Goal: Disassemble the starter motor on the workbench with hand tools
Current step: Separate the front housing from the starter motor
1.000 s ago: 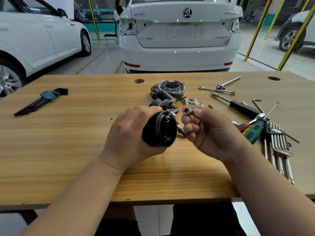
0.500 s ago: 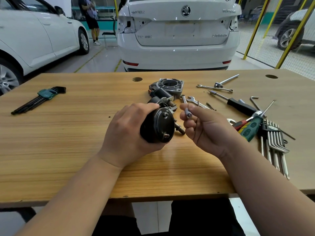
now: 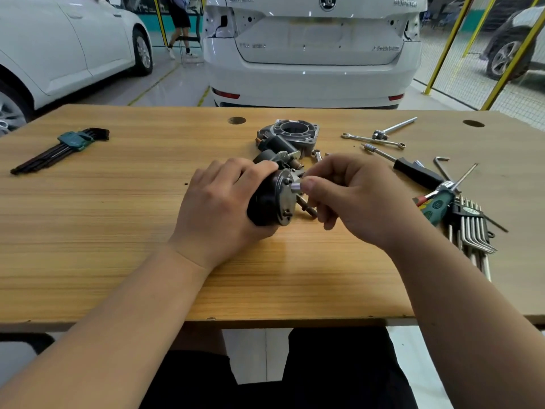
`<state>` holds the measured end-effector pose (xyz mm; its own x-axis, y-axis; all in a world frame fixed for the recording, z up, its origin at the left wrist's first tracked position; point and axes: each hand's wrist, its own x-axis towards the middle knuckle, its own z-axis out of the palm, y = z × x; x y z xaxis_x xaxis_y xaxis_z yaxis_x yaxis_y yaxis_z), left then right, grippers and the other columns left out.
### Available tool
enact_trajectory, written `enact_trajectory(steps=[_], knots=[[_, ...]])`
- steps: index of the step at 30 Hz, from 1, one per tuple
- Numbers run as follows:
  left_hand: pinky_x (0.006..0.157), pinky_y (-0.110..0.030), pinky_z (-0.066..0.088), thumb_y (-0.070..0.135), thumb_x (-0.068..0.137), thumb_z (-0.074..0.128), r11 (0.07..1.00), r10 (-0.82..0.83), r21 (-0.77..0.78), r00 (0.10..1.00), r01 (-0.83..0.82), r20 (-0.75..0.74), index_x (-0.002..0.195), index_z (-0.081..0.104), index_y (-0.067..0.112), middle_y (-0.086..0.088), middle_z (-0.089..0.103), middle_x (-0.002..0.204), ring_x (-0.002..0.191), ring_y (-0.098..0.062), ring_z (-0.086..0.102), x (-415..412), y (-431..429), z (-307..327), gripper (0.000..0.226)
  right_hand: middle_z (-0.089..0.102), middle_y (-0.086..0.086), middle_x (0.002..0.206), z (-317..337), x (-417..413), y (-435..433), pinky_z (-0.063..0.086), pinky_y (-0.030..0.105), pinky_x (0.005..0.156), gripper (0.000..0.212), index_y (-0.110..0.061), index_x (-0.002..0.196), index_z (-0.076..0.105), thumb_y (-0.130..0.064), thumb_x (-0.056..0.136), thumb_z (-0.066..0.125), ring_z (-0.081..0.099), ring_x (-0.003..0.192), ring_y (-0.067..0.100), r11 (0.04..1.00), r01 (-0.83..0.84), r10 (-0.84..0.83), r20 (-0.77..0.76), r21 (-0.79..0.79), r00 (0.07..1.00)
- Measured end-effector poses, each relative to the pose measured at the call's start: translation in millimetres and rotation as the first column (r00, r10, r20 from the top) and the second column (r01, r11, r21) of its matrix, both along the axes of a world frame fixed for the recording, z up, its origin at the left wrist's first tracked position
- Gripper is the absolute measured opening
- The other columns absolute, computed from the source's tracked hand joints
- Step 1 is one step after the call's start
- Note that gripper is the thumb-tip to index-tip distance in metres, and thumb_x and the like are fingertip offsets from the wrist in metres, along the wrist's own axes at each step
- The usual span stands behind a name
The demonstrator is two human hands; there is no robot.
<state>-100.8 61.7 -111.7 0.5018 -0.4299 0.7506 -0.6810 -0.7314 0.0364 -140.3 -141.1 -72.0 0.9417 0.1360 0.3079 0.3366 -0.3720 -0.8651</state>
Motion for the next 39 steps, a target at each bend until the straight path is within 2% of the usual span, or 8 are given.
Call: enact_trajectory(steps=[3, 6, 9, 13, 17, 29, 39], knots=[[0.076, -0.044, 0.044, 0.045, 0.073, 0.07, 0.998, 0.017, 0.058, 1.0, -0.018, 0.025, 0.124, 0.052, 0.018, -0.013, 0.064, 0.107, 0.091, -0.035, 0.06, 0.0, -1.4, -0.9, 0.06, 0.067, -0.007, 0.06, -2.0, 0.0, 7.1, 0.047, 0.017, 0.045, 0.014, -0.021, 0.079, 0.067, -0.019, 0.093, 0.063, 0.06, 0.047, 0.006, 0.997, 0.068, -0.068, 0.013, -0.047, 0.998], [0.076, -0.043, 0.043, 0.044, 0.072, 0.07, 0.998, 0.024, 0.055, 1.0, -0.025, 0.015, 0.122, 0.059, 0.014, -0.014, 0.065, 0.106, 0.09, -0.035, 0.06, -0.1, -2.0, -1.0, 0.059, 0.066, -0.004, 0.058, -7.9, 0.2, 9.3, 0.048, 0.022, 0.045, 0.016, -0.017, 0.077, 0.066, -0.019, 0.092, 0.063, 0.06, 0.046, 0.01, 0.988, 0.143, -0.143, 0.001, 0.06, 0.99], [0.077, -0.044, 0.044, 0.044, 0.071, 0.069, 0.999, 0.019, 0.035, 1.0, -0.02, 0.013, 0.123, 0.053, 0.018, -0.012, 0.065, 0.106, 0.092, -0.035, 0.06, -0.1, -2.2, -0.9, 0.06, 0.066, 0.0, 0.06, -12.6, -1.0, 12.4, 0.05, 0.024, 0.047, 0.015, -0.013, 0.079, 0.066, -0.017, 0.093, 0.063, 0.063, 0.05, 0.015, 0.97, 0.139, -0.129, -0.058, 0.2, 0.99], [0.08, -0.045, 0.045, 0.046, 0.069, 0.069, 1.0, 0.023, 0.012, 1.0, -0.023, 0.0, 0.124, 0.047, 0.021, -0.012, 0.064, 0.107, 0.093, -0.035, 0.059, 0.4, -1.3, -0.6, 0.064, 0.068, 0.002, 0.062, -13.9, -3.8, 16.9, 0.052, 0.024, 0.049, 0.015, -0.007, 0.082, 0.065, -0.016, 0.094, 0.061, 0.064, 0.051, 0.016, 0.948, 0.145, -0.129, -0.073, 0.285, 0.989], [0.079, -0.046, 0.045, 0.044, 0.068, 0.072, 1.0, 0.023, 0.011, 1.0, -0.023, -0.015, 0.123, 0.052, 0.017, -0.013, 0.064, 0.107, 0.093, -0.036, 0.059, -0.3, -1.3, -0.1, 0.065, 0.067, 0.004, 0.061, -12.8, -4.7, 19.6, 0.052, 0.025, 0.049, 0.015, -0.004, 0.083, 0.064, -0.013, 0.094, 0.06, 0.063, 0.051, 0.017, 0.92, 0.157, -0.146, -0.058, 0.359, 0.988], [0.077, -0.045, 0.045, 0.048, 0.07, 0.061, 0.997, 0.053, 0.053, 0.998, -0.052, -0.033, 0.121, 0.063, 0.01, -0.015, 0.064, 0.105, 0.09, -0.037, 0.06, -4.4, -3.0, 3.7, 0.063, 0.067, 0.003, 0.059, -14.8, -3.5, 29.2, 0.049, 0.025, 0.044, 0.024, -0.007, 0.079, 0.063, -0.025, 0.094, 0.063, 0.063, 0.047, 0.016, 0.899, 0.226, -0.192, -0.126, 0.376, 0.973], [0.078, -0.044, 0.043, 0.046, 0.069, 0.066, 0.997, 0.061, 0.056, 0.998, -0.061, -0.005, 0.122, 0.058, 0.015, -0.013, 0.064, 0.105, 0.091, -0.036, 0.059, -2.7, -4.4, 0.2, 0.062, 0.067, 0.002, 0.056, -11.3, -7.0, 31.3, 0.048, 0.025, 0.041, 0.028, -0.011, 0.073, 0.063, -0.03, 0.094, 0.063, 0.061, 0.043, 0.015, 0.919, 0.252, -0.226, -0.117, 0.304, 0.967]])
